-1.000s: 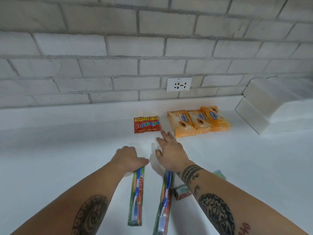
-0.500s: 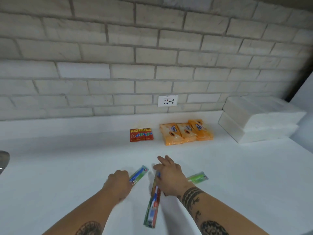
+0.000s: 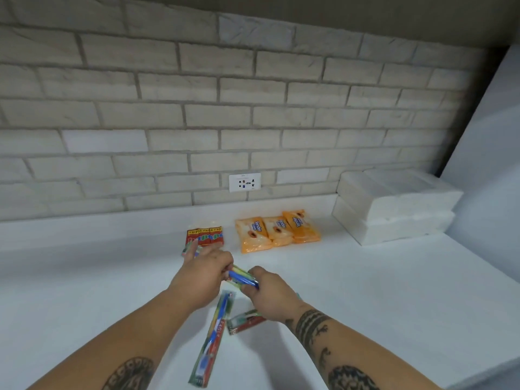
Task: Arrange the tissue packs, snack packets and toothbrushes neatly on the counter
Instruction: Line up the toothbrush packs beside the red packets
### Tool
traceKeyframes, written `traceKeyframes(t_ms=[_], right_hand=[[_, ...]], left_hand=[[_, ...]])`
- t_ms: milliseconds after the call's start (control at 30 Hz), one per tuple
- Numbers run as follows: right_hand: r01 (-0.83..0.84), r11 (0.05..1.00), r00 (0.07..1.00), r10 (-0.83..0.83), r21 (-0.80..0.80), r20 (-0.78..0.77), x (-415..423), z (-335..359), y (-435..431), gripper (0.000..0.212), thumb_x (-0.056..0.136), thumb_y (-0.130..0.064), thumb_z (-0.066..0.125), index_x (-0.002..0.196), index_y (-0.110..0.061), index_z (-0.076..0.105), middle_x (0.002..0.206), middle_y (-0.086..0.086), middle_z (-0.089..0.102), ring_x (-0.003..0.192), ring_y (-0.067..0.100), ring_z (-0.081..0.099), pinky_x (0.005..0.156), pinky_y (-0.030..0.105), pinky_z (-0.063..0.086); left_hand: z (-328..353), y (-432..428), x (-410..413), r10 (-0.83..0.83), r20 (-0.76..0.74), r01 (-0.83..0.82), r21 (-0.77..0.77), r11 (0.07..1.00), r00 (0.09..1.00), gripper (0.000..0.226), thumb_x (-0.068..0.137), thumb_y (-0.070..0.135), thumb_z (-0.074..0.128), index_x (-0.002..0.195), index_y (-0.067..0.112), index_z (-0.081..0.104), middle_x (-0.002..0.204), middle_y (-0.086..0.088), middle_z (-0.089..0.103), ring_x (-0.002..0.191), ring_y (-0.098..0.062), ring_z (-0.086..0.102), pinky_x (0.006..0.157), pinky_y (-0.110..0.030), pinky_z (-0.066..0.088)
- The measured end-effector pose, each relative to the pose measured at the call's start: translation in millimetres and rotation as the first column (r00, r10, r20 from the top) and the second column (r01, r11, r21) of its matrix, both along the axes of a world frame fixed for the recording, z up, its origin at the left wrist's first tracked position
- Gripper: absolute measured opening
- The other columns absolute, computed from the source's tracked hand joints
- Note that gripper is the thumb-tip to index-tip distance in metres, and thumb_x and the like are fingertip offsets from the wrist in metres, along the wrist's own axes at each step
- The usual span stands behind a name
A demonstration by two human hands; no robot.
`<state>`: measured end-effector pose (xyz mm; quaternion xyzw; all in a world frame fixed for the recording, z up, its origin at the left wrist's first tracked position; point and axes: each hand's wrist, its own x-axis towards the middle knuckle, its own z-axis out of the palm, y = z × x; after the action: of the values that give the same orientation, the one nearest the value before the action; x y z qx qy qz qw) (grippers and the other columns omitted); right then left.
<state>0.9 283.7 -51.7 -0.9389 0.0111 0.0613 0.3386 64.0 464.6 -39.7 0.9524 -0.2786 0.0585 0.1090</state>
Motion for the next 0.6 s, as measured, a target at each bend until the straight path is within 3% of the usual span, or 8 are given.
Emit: traceKeyframes(t_ms=[67,133,200,267,333,467,533,600], right_hand=[[0.092,0.987,0.994,-0.098,0.132,0.038,-3.8,2.1,-10.1,0.024,0.102,-0.04,0.052,0.107,-0.017,0.054,0.095,0.004,0.063,0.081,0.02,0.058,0.067,0.033,0.043],[0.175,0.96,0.979,-0.193,0.219,0.064,-5.9,3.8,-13.7,0.023,0.101,-0.042,0.052,0.102,-0.019,0.054,0.089,0.0,0.062,0.075,0.014,0.057,0.062,0.028,0.042],[0.226,0.927,0.966,-0.254,0.3,0.056,-8.1,4.1,-14.1,0.024,0.1,-0.045,0.052,0.101,-0.021,0.054,0.091,0.001,0.065,0.075,0.014,0.059,0.064,0.029,0.047],[0.226,0.908,0.966,-0.256,0.353,0.04,-9.0,5.4,-12.2,0.023,0.1,-0.046,0.054,0.1,-0.023,0.054,0.094,0.004,0.068,0.074,0.016,0.061,0.067,0.032,0.051],[0.179,0.918,0.978,-0.205,0.353,0.038,-10.8,7.4,-8.1,0.023,0.099,-0.045,0.056,0.1,-0.023,0.055,0.095,0.005,0.069,0.075,0.015,0.061,0.065,0.029,0.049],[0.076,0.946,0.994,-0.098,0.314,0.055,-19.6,3.9,-0.7,0.025,0.097,-0.047,0.061,0.102,-0.022,0.057,0.092,0.0,0.071,0.078,0.012,0.064,0.061,0.023,0.045],[0.021,0.951,0.999,-0.035,0.31,0.04,-24.2,-1.4,2.5,0.025,0.097,-0.05,0.061,0.105,-0.026,0.059,0.089,-0.005,0.072,0.077,0.006,0.067,0.059,0.018,0.047],[0.009,0.944,1.0,-0.012,0.331,0.007,-24.4,-7.3,12.2,0.031,0.098,-0.05,0.058,0.119,-0.027,0.059,0.094,-0.005,0.07,0.077,0.006,0.069,0.055,0.016,0.048]], left_hand=[[-4.8,-16.6,-3.7,0.092,0.086,-0.074,-0.196,0.978,0.992,0.014,0.097,0.028,0.064,0.11,0.029,0.063,0.143,0.007,0.055,0.148,-0.023,0.034,0.123,-0.054,0.022],[-4.4,-33.3,-10.9,0.232,0.064,-0.183,-0.429,0.885,0.971,0.028,0.094,0.03,0.066,0.121,0.023,0.063,0.141,0.0,0.056,0.138,-0.028,0.044,0.11,-0.052,0.041],[3.4,-49.7,-18.6,0.296,-0.228,-0.372,-0.627,0.684,0.928,0.039,0.096,0.034,0.063,0.131,0.018,0.056,0.132,-0.002,0.061,0.125,-0.028,0.056,0.101,-0.045,0.05],[11.7,-61.3,-21.9,0.146,-0.6,-0.589,-0.659,0.468,0.787,0.05,0.097,0.042,0.062,0.139,0.017,0.05,0.126,-0.005,0.067,0.112,-0.027,0.067,0.095,-0.044,0.057],[17.0,-63.5,-27.6,-0.001,-0.734,-0.682,-0.632,0.368,0.679,0.043,0.099,0.04,0.062,0.135,0.018,0.053,0.117,-0.006,0.072,0.099,-0.025,0.073,0.087,-0.046,0.063],[14.6,-52.1,-37.6,0.062,-0.715,-0.679,-0.628,0.379,0.696,0.017,0.101,0.027,0.063,0.116,0.017,0.065,0.106,-0.005,0.075,0.091,-0.022,0.075,0.082,-0.044,0.065],[9.9,-38.7,-44.4,0.109,-0.712,-0.678,-0.596,0.43,0.694,0.012,0.099,0.026,0.065,0.108,0.02,0.066,0.103,-0.005,0.075,0.09,-0.024,0.075,0.084,-0.047,0.064],[-0.3,-18.9,-50.5,0.12,-0.725,-0.685,-0.565,0.46,0.678,0.009,0.097,0.026,0.067,0.105,0.021,0.066,0.101,-0.007,0.077,0.089,-0.026,0.076,0.086,-0.049,0.063]])
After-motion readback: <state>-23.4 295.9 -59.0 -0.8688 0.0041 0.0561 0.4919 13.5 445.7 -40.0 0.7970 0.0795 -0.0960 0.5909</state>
